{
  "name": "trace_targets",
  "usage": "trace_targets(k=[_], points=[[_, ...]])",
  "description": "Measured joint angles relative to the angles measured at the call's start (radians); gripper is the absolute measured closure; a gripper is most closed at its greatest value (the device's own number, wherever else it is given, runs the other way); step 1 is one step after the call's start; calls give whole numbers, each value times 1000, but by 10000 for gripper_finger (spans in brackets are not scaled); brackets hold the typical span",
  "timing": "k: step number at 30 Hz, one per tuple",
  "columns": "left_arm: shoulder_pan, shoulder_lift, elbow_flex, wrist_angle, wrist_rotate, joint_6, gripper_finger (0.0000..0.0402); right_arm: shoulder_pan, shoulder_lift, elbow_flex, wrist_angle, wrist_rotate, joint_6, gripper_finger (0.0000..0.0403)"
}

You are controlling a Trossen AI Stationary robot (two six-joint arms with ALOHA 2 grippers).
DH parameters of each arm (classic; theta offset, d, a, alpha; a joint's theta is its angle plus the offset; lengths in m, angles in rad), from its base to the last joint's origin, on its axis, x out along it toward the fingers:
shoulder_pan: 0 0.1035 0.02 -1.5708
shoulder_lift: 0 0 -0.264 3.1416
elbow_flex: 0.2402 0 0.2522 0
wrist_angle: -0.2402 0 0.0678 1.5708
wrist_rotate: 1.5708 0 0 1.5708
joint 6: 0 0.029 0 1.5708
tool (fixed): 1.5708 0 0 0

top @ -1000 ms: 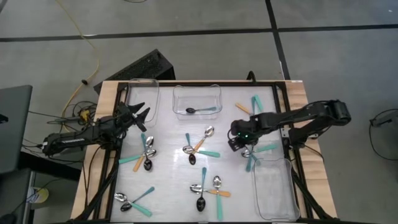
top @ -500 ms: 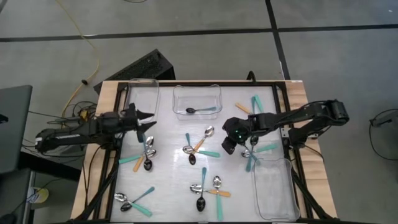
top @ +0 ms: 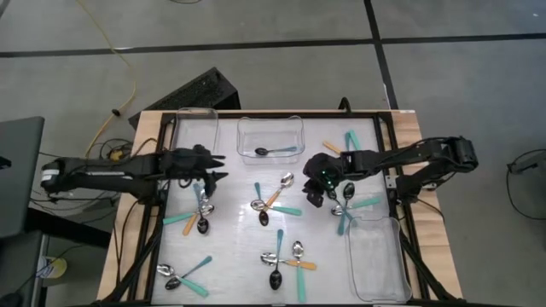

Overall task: Sort silverware by color (type)
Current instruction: Put the yellow spoon into the top left transparent bin

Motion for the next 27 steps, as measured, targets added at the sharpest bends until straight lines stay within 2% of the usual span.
trace_targets(k=[4,9,12,18,27], points=[[-35,139,0,201,1,-19,219,10,0,0,-33,-20,-44,276],[-79,337,0,527,2,-6,219,41,0,0,-97,-24,-90,276],[-94,465,38,633,2,-4,219,69,0,0,-144,-24,-97,276],[-108,717,247,567,1,54,219,155,0,0,-195,-24,-73,276],[-112,1007,554,263,-6,67,219,242,0,0,-199,9,-46,276]])
